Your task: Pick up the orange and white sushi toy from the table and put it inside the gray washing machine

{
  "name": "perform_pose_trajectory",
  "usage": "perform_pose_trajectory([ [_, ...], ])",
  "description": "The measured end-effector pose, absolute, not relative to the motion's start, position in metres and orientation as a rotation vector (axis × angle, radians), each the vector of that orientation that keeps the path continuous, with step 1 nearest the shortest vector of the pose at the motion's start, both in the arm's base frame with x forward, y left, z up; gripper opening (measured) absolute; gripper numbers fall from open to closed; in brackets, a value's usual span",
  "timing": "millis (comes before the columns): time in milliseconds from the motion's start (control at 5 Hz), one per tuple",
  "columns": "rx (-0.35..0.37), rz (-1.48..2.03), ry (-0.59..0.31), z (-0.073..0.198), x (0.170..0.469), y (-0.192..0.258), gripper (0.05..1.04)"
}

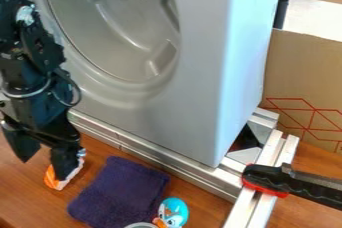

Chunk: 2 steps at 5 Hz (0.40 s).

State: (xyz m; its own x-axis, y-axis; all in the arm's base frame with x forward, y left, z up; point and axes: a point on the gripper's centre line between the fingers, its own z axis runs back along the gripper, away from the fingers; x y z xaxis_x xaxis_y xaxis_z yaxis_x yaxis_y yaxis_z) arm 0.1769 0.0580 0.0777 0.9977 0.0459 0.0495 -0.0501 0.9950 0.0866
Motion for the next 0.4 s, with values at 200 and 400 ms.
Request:
perform_pose_trajectory([
  [200,0.073,0.048,-0.022,0.056,0.182,0.089,1.001],
  [400,0.096,0.045,-0.025,0.054,0.195,0.102,1.001],
])
